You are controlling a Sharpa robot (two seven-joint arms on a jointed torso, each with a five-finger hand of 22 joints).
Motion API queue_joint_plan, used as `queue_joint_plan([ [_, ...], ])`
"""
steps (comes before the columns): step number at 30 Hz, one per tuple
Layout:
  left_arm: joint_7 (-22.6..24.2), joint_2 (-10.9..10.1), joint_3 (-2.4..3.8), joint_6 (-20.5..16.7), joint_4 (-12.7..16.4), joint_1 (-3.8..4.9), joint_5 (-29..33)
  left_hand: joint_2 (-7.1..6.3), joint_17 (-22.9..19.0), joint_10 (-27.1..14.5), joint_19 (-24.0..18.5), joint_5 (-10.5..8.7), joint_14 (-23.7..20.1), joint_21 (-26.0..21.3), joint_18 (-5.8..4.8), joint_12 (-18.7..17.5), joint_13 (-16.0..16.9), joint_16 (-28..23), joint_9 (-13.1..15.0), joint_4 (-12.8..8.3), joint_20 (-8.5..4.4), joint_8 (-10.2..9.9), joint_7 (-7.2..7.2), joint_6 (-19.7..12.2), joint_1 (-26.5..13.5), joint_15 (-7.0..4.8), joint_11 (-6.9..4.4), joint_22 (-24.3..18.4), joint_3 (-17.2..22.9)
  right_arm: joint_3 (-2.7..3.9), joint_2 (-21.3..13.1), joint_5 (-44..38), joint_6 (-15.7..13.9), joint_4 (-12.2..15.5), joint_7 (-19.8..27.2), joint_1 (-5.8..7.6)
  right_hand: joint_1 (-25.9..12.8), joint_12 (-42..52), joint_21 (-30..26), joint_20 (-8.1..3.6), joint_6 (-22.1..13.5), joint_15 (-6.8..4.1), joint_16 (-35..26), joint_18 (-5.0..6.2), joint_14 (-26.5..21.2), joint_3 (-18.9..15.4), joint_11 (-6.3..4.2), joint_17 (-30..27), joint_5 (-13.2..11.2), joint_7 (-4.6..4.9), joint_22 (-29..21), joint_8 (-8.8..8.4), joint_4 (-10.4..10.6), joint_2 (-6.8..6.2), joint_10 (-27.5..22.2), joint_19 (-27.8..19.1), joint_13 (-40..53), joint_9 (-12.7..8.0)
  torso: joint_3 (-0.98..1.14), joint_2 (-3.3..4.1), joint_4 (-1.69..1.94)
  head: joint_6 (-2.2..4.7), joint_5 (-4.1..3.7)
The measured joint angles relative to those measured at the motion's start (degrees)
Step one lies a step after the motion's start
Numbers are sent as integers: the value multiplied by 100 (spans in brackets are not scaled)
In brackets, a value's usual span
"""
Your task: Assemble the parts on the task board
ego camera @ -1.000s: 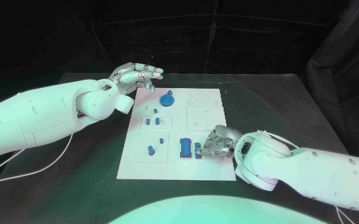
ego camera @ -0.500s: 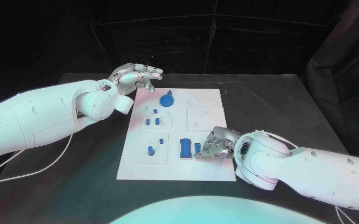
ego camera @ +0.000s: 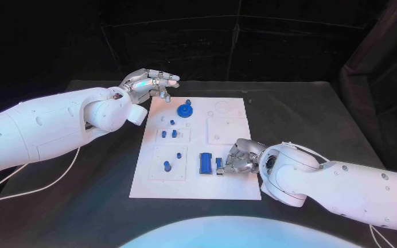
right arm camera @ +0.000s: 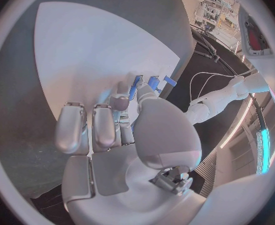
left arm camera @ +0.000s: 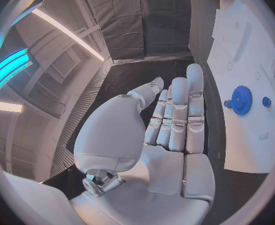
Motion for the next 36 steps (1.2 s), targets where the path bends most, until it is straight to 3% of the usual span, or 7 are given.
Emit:
queue_joint_plan([
  [5, -1, -6, 0, 1, 0, 0, -7, 0, 0, 0, 0, 0, 0, 0, 0, 0, 0, 0, 0, 0, 0, 0, 0, 0, 0, 0, 0, 0, 0, -4, -64, -13, -3, 59, 73, 0, -186, -50, 0, 2, -47, 0, -34, 0, 0, -341, 10, -40, 38, 46, -57, -73, 72, -186, -10, -2, -21, -33, 2, -1, -3, -3, 1],
  [13, -3, -8, -1, -2, 0, 0, -14, 0, -5, -21, 0, 0, 0, 0, 0, 24, 0, 0, 0, 0, 0, 0, 0, 0, 0, 0, 21, 0, 0, -12, -457, 336, -164, 196, 716, 32, -430, -896, -339, 144, -574, 106, -524, 7, -1, -685, 208, -614, 144, 235, -733, -305, 708, -643, -503, -315, -642, -107, -2, -13, -5, 69, -4],
  [19, 147, -8, -3, -71, -1, -9, -1, -147, -47, -18, -25, 0, -31, -44, 0, 118, 2, -2, 5, 60, 25, 96, -2, 2, -152, 18, 19, -28, -160, -3, -545, 1766, -394, -316, 1980, 410, 20, -1945, -1945, 279, -825, 302, -2671, 508, -639, -560, 379, -2892, 274, 418, -3308, -398, 529, -193, -1307, -1474, -1466, -147, -21, -55, -9, 191, -34],
  [23, 347, 22, -5, -138, -63, -37, 69, -199, -164, 33, -189, 0, -233, -191, 10, 170, 6, -134, 17, 161, 40, 187, -74, 75, -315, 18, -32, -117, -336, -3, -451, 3204, -419, -809, 2950, 617, 422, -2465, -2971, 479, -1023, 492, -3836, 497, -1136, -504, 591, -3611, 326, 585, -4094, -516, 195, 72, -1849, -1915, -1959, -240, -42, -104, -35, 346, -59],
  [28, 574, 128, -4, -171, -293, -75, 179, -145, -645, 32, -667, 0, -713, -744, 98, -47, -152, -992, -14, 236, 102, 174, -98, 80, -369, 90, -32, -475, -443, 63, -153, 4636, -328, -1559, 3958, 832, 795, -3265, -4502, 890, -1370, 990, -5464, 496, -2463, -401, 974, -4493, 258, 836, -4975, -884, -236, 295, -2644, -2798, -2862, -504, -58, -165, -81, 632, -58],
  [31, 697, 230, -3, -165, -518, -104, 244, -134, -1134, 86, -1290, 0, -1169, -1408, 102, -359, -244, -2013, -30, 247, 247, 24, -124, -22, -358, 249, 22, -910, -454, 159, 115, 5216, -222, -2056, 4428, 889, 799, -3809, -5582, 1189, -1446, 1282, -6344, 495, -2903, -437, 1065, -5214, 143, 872, -5605, -1207, -496, 302, -2787, -3263, -3671, -726, -58, -196, -99, 785, -56],
  [36, 841, 415, -2, -282, -848, -137, 335, -72, -1755, 73, -1994, 0, -1498, -2277, 106, -963, -251, -3251, -30, 323, 565, -164, -144, -42, -351, 538, 197, -1568, -539, 292, 574, 5765, -60, -2800, 4987, 936, 611, -4460, -6674, 1470, -1710, 1427, -7047, 495, -3087, -489, 1034, -5970, -56, 654, -6228, -1724, -790, 482, -2817, -3511, -4655, -1101, -53, -251, -105, 1023, -40],
])
